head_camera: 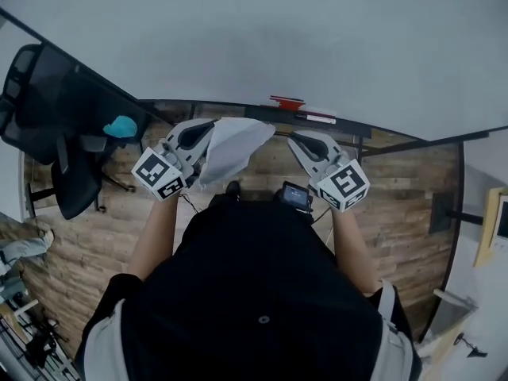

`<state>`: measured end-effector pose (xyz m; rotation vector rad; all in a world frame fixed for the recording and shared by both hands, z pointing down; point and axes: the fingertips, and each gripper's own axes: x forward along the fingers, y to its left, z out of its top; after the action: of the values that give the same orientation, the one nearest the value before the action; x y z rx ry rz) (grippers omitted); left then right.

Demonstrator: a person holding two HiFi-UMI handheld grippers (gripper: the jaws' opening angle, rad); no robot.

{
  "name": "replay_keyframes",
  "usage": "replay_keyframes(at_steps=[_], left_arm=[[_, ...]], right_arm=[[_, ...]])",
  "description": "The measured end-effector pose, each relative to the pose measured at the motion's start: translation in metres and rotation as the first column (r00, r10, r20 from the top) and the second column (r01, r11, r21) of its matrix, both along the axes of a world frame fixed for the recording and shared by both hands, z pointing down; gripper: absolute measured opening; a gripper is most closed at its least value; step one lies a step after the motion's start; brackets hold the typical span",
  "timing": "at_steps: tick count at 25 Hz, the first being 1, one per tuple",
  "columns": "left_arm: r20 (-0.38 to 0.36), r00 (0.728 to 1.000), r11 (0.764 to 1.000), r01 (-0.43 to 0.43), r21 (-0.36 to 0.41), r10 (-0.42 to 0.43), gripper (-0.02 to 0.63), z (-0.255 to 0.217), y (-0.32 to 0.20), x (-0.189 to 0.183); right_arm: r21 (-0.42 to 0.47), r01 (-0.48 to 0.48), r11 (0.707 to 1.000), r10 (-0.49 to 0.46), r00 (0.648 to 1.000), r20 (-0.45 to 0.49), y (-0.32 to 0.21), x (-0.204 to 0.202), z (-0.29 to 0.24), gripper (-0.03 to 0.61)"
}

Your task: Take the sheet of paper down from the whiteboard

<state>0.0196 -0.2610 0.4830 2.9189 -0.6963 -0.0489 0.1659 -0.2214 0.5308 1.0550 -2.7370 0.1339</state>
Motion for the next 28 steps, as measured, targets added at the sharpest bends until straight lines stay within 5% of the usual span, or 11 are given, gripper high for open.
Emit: replay_keyframes(at_steps=[5, 10, 28], left_arm=[[-0.079, 0.997, 0.996, -0.001, -0.086, -0.006, 0.011, 0.042, 0.006, 0.005], [-0.077, 0.997, 0.988, -0.04, -0.15, 0.029, 0.011, 0.063, 0.017, 0.018], [-0.07, 0.991, 0.975, -0.123, -0.185, 0.112, 0.011, 0.071, 0.038, 0.048]], right_arm=[[-0.079, 0.014, 0.997, -0.011, 0.999, 0.035, 0.014, -0.001, 0.049, 0.028], [-0.119, -0.017, 0.993, 0.026, 0.996, 0.079, 0.026, 0.011, 0.071, 0.026], [-0.139, -0.059, 0.989, 0.075, 0.991, 0.112, 0.029, 0.033, 0.082, 0.025]])
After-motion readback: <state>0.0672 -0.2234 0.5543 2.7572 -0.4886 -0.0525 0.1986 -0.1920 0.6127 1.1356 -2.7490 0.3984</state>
